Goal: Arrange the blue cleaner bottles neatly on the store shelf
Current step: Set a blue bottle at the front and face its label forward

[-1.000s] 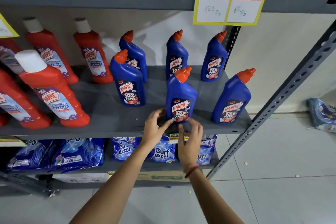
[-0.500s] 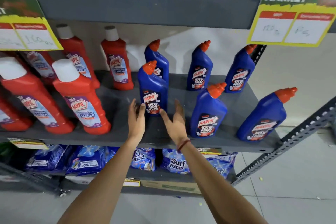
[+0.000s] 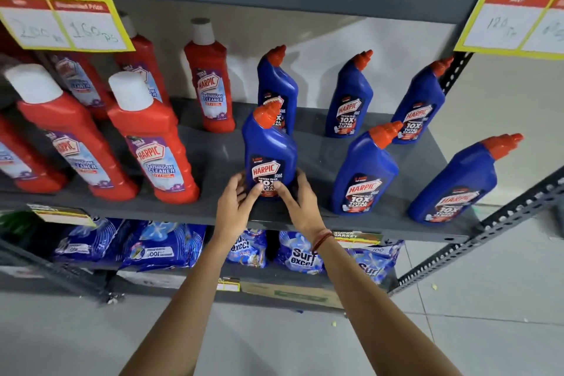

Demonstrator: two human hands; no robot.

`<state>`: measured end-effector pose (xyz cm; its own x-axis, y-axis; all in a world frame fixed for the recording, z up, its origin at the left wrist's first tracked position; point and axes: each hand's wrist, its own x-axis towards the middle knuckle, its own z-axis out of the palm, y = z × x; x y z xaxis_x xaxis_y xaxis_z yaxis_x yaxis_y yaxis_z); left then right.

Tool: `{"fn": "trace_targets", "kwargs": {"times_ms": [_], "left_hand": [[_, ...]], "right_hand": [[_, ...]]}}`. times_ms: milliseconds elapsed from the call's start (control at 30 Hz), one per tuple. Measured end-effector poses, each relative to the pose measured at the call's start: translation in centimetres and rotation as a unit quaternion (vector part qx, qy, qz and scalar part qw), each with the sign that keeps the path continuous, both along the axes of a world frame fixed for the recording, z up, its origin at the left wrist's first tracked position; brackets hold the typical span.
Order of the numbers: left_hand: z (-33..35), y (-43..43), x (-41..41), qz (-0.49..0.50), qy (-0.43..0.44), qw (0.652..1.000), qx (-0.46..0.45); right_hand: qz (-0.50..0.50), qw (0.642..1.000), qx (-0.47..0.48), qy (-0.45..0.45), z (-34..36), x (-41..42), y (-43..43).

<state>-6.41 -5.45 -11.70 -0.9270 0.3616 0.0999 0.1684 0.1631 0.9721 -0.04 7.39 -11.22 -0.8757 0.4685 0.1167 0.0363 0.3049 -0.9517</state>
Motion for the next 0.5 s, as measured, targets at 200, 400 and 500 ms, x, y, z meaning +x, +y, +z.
{"fn": "trace_targets", "kwargs": {"times_ms": [200,400,500], "left_hand": [[0.4,-1.1,1.9,0.002,0.010,1.000,-0.005],[0.8,-1.3,2.4,0.006,-0.002,1.000,-0.027],[0.7,-1.4,2.7,0.013,-0.013,0.999,-0.034]], "right_hand": [[-0.006,1.000,-0.019,0.006,0.0,1.5,-1.2],[0.001,1.000,-0.028,-0.010,0.6,1.9,-1.3],[-0.001,0.999,-0.038,-0.017,0.7,2.1,-1.3]]}}
